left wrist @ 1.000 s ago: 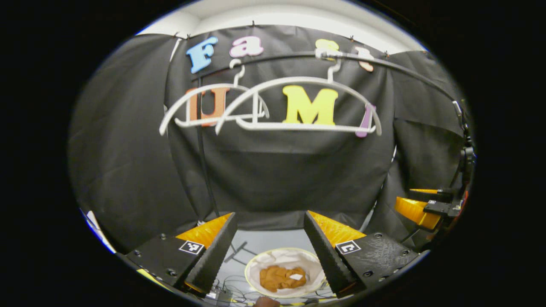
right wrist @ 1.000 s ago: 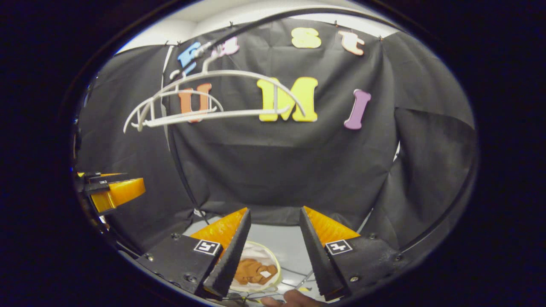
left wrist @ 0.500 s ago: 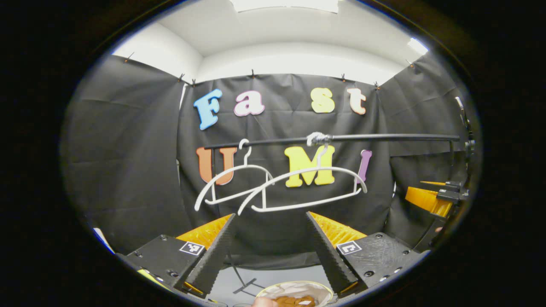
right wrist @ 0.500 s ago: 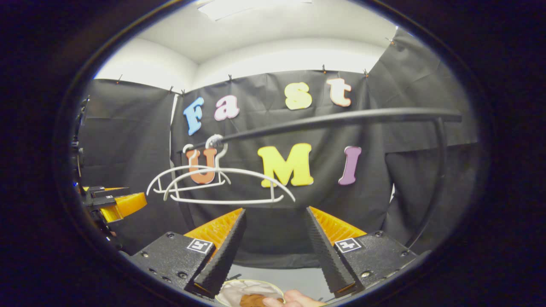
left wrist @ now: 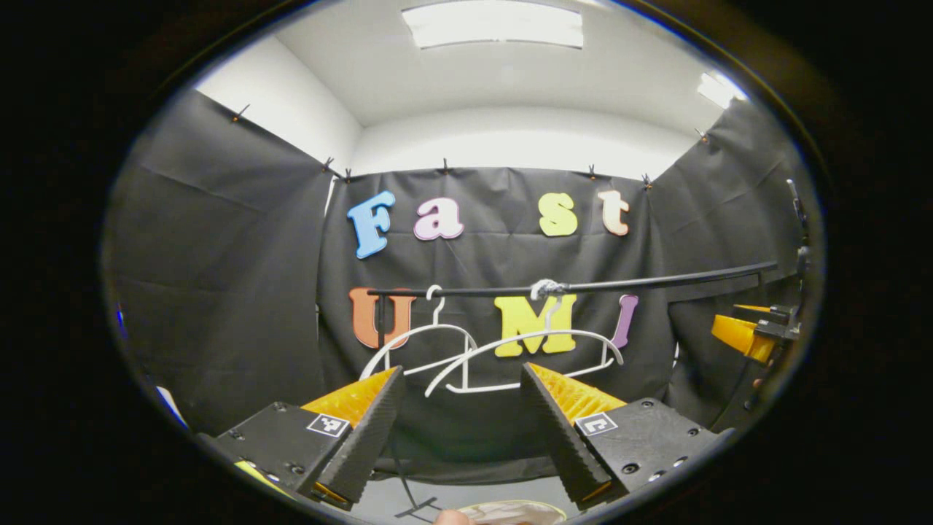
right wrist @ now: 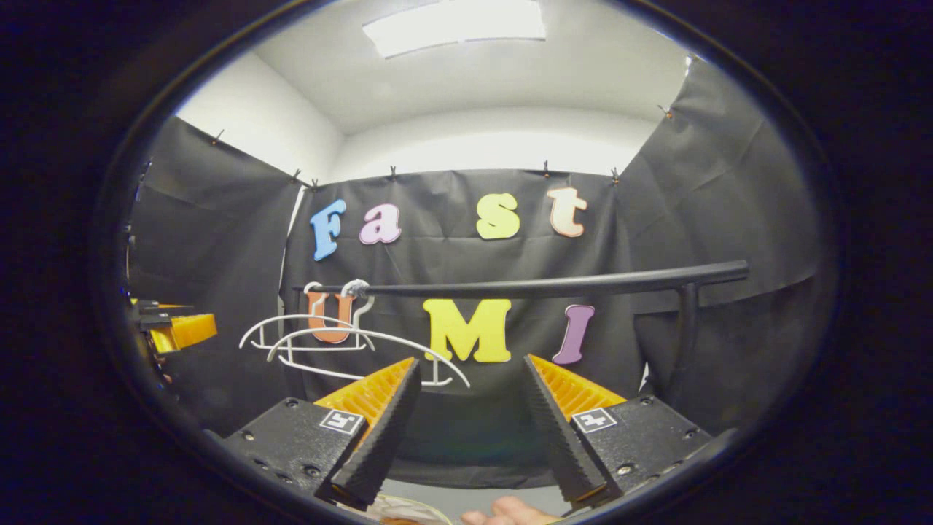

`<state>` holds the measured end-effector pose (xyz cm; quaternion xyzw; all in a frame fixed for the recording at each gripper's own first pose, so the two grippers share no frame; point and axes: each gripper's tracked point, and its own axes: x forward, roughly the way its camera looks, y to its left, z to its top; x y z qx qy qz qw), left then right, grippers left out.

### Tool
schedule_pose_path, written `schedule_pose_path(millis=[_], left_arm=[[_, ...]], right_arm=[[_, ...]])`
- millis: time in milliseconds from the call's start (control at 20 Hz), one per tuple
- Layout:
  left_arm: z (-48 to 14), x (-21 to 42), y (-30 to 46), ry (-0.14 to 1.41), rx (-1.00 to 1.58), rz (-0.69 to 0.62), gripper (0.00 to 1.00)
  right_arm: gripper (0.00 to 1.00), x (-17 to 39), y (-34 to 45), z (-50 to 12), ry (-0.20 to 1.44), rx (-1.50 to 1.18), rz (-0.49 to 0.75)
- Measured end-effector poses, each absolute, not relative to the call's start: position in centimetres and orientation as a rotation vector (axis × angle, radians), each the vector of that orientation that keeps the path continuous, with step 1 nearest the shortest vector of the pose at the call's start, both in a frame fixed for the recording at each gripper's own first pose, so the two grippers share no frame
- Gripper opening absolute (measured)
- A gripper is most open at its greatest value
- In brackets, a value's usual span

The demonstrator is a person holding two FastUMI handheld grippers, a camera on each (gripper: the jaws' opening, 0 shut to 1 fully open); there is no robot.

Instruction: Grasp the clothes on the hanger with both hands and then place them into the laundry hamper below.

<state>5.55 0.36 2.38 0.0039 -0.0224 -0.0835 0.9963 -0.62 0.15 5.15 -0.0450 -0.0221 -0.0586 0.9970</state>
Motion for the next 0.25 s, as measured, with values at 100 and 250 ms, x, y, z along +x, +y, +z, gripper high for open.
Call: schedule_pose_path(millis=[100, 250], left_arm=[[2.7, 5.4, 0.5, -0.056, 0.004, -0.162, 1.00], [3.6, 5.1, 0.7, -0.089, 0.011, -0.153, 1.00]], right_arm=[[0.89, -0.9, 0.1, 5.4, -0.061, -0.088, -0.107], [0.89, -1.5, -0.4, 6.5, -0.100, -0.087, -0.106]])
